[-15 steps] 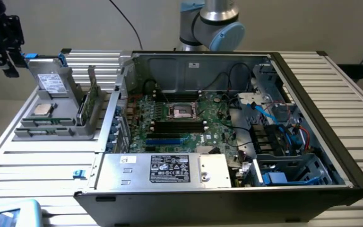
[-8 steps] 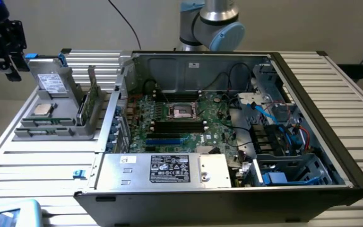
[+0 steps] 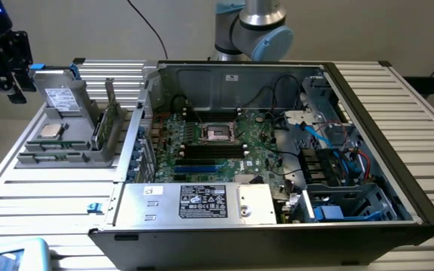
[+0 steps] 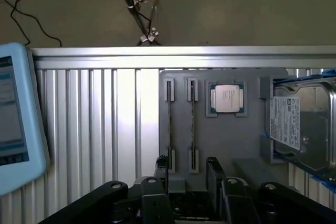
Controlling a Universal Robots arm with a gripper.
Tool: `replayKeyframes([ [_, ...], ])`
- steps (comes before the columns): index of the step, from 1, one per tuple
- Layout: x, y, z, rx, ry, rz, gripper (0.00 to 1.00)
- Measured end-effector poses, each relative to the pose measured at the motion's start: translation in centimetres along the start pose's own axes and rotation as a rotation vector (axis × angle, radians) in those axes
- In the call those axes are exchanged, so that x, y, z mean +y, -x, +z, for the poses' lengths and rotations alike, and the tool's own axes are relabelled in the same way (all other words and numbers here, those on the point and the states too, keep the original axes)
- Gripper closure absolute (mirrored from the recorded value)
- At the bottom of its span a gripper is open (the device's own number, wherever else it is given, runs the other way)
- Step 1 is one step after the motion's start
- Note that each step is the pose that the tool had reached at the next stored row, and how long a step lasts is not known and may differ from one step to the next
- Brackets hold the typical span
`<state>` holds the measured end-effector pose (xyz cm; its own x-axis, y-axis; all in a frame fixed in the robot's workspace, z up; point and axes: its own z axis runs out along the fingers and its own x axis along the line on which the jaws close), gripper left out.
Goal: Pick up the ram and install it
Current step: 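Pick up the ram and move it above insertion slot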
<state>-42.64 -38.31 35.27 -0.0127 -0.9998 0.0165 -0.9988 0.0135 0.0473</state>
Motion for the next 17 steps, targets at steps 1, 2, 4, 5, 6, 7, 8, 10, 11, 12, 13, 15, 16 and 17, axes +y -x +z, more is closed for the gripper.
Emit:
replayKeyframes([
  [1,-0.14,0.0,0.17,0.0,0.0,0.0,0.57],
  [2,-0.28,0.0,0.35,-0.0001,0.0,0.0,0.57],
  [4,-0.57,0.0,0.7,-0.0001,-0.0001,0.0,0.57],
  [5,-0.65,0.0,0.9,-0.0001,-0.0001,0.0,0.57],
  [6,-0.67,0.0,1.07,-0.0001,-0.0001,0.0,0.57],
  [7,-0.68,0.0,1.25,-0.0001,0.0,0.0,0.57],
  [8,-0.69,0.0,1.43,-0.0001,-0.0001,0.0,0.57],
  [10,-0.7,-0.1,1.78,0.0,0.0,0.0,0.57],
  [11,-0.71,-0.1,1.97,-0.0001,-0.0002,0.0,0.57],
  [12,-0.7,-0.1,2.16,-0.0001,-0.0002,0.0,0.57],
  [13,-0.67,-0.1,2.34,-0.0001,-0.0008,0.0,0.57],
  [15,-0.56,-0.1,2.71,-0.0001,-0.0027,0.0,0.57],
  [16,-0.5,-0.1,2.89,-0.0001,-0.0036,0.0,0.57],
  [17,-0.43,-0.1,3.07,-0.0001,-0.0046,0.0,0.57],
])
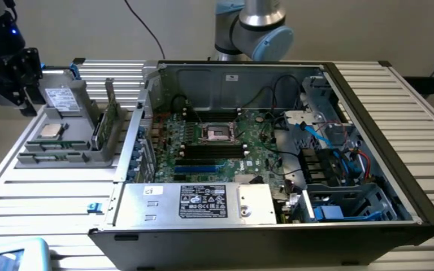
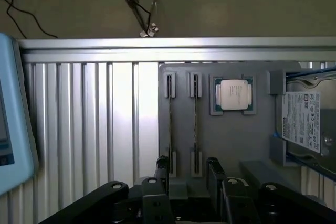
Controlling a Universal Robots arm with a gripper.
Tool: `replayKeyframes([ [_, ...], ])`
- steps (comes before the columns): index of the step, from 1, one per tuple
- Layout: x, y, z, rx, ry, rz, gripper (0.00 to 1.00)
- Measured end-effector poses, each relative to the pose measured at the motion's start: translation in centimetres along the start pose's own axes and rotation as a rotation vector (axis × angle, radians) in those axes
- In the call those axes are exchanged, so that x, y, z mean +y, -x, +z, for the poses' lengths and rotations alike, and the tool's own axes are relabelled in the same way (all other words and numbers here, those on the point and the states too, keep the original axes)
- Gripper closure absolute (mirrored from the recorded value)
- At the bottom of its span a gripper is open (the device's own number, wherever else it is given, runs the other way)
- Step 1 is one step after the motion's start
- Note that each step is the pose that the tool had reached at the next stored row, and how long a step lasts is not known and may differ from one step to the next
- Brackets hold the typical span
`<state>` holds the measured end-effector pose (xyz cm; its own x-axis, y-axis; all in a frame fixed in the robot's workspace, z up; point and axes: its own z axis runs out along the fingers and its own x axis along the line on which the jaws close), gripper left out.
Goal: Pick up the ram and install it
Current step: 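Pick up the ram and move it above insertion slot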
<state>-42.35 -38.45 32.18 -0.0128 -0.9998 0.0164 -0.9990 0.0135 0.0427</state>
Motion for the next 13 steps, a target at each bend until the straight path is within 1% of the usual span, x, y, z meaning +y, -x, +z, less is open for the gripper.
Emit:
replayKeyframes([
  [4,0.11,-0.1,0.74,-0.0001,-0.003,0.0,0.57],
  [9,0.07,-0.3,1.64,0.0,-0.0033,0.0,0.57],
  [13,0.04,-0.7,2.37,0.0001,-0.0031,0.0,0.57],
])
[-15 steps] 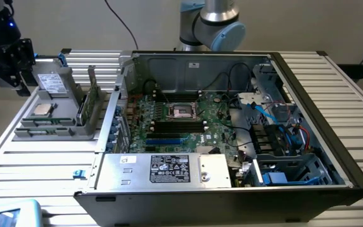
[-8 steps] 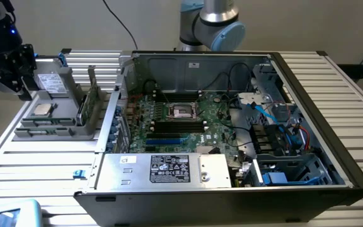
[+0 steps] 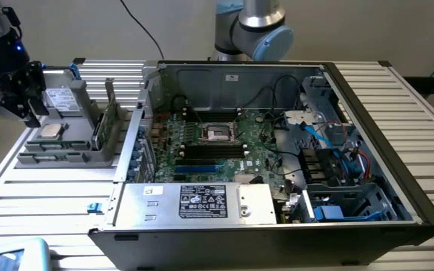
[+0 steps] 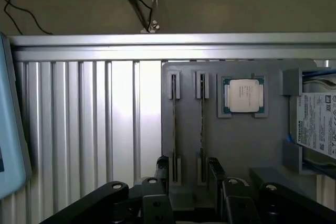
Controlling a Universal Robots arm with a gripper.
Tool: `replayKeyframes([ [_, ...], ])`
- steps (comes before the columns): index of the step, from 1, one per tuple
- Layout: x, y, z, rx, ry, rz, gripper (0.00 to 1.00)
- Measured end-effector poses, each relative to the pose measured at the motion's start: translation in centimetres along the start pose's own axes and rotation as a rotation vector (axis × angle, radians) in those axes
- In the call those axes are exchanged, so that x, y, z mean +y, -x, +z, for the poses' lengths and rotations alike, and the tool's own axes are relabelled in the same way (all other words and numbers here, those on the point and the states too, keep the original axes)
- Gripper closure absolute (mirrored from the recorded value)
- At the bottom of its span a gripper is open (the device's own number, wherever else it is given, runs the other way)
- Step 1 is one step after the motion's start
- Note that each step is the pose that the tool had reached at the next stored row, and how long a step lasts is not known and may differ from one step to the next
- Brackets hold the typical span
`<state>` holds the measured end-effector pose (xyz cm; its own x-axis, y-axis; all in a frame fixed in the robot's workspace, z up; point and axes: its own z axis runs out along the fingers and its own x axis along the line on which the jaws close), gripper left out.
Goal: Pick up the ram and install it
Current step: 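Pick up the ram and move it above insertion slot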
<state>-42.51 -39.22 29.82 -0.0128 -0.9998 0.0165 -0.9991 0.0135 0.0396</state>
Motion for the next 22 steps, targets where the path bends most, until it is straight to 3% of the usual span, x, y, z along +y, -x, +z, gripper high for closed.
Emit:
replayKeyframes([
  [5,-0.19,-0.5,0.93,-0.0001,-0.0002,0.0,0.57],
  [22,-0.74,-0.6,4.0,-0.0001,-0.0002,0.0,0.57],
])
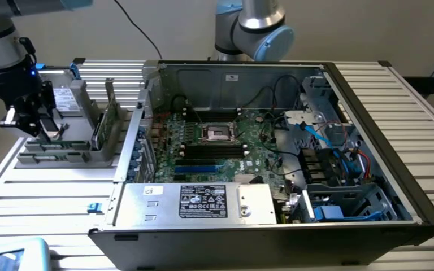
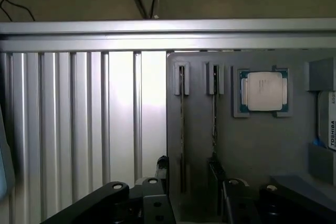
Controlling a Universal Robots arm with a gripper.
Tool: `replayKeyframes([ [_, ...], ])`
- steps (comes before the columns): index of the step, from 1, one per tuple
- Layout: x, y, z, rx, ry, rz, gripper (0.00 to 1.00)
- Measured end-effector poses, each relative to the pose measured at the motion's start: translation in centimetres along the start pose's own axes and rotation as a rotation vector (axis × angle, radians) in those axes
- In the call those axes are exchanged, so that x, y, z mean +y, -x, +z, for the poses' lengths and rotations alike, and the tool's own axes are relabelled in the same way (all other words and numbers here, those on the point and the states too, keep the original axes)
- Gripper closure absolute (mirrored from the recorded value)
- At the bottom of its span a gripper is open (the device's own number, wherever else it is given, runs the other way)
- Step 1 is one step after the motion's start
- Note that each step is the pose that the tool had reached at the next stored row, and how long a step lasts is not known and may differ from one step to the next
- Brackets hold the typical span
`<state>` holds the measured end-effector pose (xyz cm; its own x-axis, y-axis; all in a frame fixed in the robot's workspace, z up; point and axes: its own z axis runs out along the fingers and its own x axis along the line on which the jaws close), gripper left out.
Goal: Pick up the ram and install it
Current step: 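Pick up the ram and move it above insertion slot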
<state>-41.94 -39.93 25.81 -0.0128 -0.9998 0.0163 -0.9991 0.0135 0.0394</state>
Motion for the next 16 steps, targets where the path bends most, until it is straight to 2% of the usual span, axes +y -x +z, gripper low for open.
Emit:
replayKeyframes([
  [16,-0.12,-0.4,2.92,0.0,-0.0009,0.0,0.57],
])
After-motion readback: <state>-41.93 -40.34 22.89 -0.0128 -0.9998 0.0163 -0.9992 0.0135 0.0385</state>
